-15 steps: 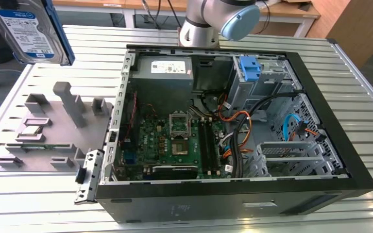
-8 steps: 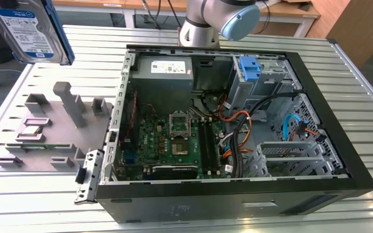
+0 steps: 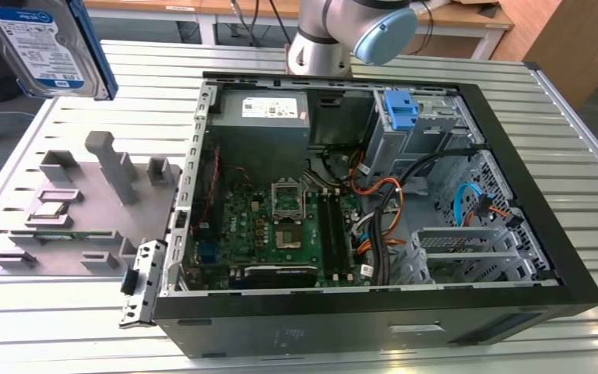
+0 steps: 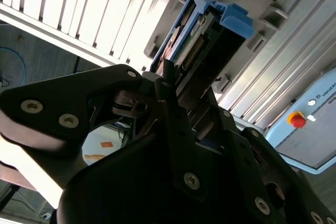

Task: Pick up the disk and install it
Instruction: 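Pick up the disk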

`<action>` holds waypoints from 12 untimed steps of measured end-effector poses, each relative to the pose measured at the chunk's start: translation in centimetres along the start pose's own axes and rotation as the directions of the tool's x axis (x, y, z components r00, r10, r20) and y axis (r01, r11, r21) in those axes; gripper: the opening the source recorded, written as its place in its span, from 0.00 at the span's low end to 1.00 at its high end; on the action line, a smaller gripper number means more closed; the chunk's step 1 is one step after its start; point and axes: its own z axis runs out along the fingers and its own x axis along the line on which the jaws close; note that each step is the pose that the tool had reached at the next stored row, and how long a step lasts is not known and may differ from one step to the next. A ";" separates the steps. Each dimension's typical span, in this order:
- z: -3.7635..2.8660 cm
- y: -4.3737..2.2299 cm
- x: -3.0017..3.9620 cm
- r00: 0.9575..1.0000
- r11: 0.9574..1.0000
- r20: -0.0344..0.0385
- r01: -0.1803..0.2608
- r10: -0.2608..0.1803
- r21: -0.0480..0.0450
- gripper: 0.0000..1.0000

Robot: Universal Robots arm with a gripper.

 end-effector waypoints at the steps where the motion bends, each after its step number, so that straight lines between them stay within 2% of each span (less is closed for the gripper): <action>1: -0.12 0.01 -0.01 1.000 1.000 0.000 0.000 0.000 0.000 0.35; 8: -0.83 0.04 -0.04 1.000 1.000 0.000 0.000 0.000 0.000 0.35; 12: -0.87 0.04 -0.05 1.000 1.000 0.000 0.000 0.000 0.000 0.35</action>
